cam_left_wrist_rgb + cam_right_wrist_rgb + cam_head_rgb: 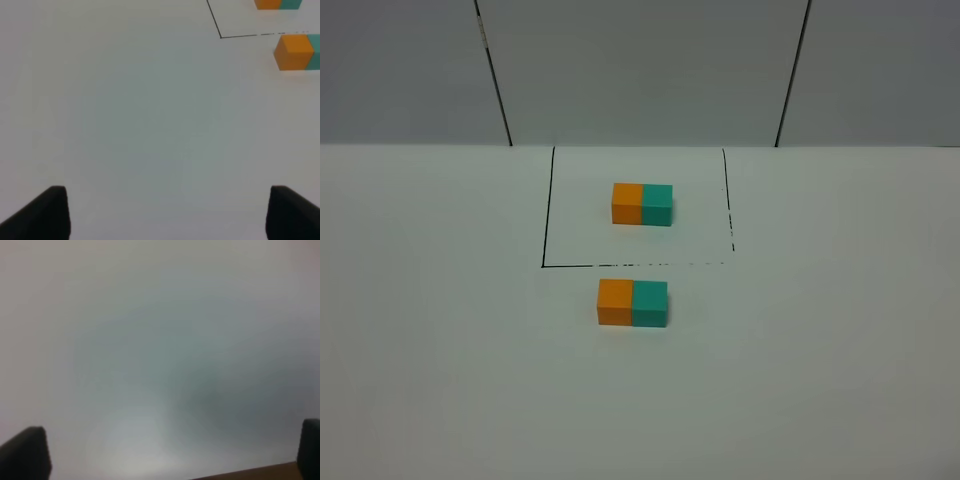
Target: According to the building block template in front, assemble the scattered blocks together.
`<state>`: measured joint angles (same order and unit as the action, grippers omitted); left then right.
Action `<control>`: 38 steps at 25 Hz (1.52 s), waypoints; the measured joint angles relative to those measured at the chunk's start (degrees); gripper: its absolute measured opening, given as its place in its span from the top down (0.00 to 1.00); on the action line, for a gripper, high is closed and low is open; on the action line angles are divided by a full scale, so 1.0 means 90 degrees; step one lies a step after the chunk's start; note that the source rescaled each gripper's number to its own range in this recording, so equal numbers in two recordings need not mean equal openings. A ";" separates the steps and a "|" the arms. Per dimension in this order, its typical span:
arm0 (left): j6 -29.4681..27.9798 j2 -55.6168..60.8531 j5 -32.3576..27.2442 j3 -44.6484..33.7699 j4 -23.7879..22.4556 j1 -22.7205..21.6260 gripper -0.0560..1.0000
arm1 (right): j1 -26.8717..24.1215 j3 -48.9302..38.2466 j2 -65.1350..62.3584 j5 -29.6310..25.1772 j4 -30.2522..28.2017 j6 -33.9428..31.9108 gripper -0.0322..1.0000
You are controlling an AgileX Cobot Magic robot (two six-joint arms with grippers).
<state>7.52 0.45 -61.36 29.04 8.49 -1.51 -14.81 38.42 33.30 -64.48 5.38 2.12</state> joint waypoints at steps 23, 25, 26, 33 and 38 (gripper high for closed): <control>0.0000 0.0000 0.0000 0.0000 0.0000 0.0000 0.31 | 0.1627 -0.1140 -0.3434 0.0505 -0.0084 -0.0294 0.00; 0.0000 0.0000 0.0000 0.0000 0.0000 0.0000 0.31 | 0.1627 -0.1140 -0.3663 0.0499 -0.0084 -0.0294 0.00; 0.0000 0.0000 0.0000 0.0000 0.0000 0.0000 0.31 | 0.1627 -0.1140 -0.3717 0.0499 -0.0084 -0.0300 0.00; 0.0000 0.0000 0.0000 0.0000 0.0000 0.0000 0.31 | 0.1627 -0.1140 -0.3744 0.0499 -0.0130 -0.0462 0.01; 0.0000 0.0000 0.0000 0.0000 0.0000 0.0000 0.31 | 0.1627 -0.1140 -0.3744 0.0499 -0.0221 -0.0562 0.01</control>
<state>7.52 0.45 -61.36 29.04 8.49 -1.51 -0.16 28.16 -0.39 -59.99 3.39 -2.93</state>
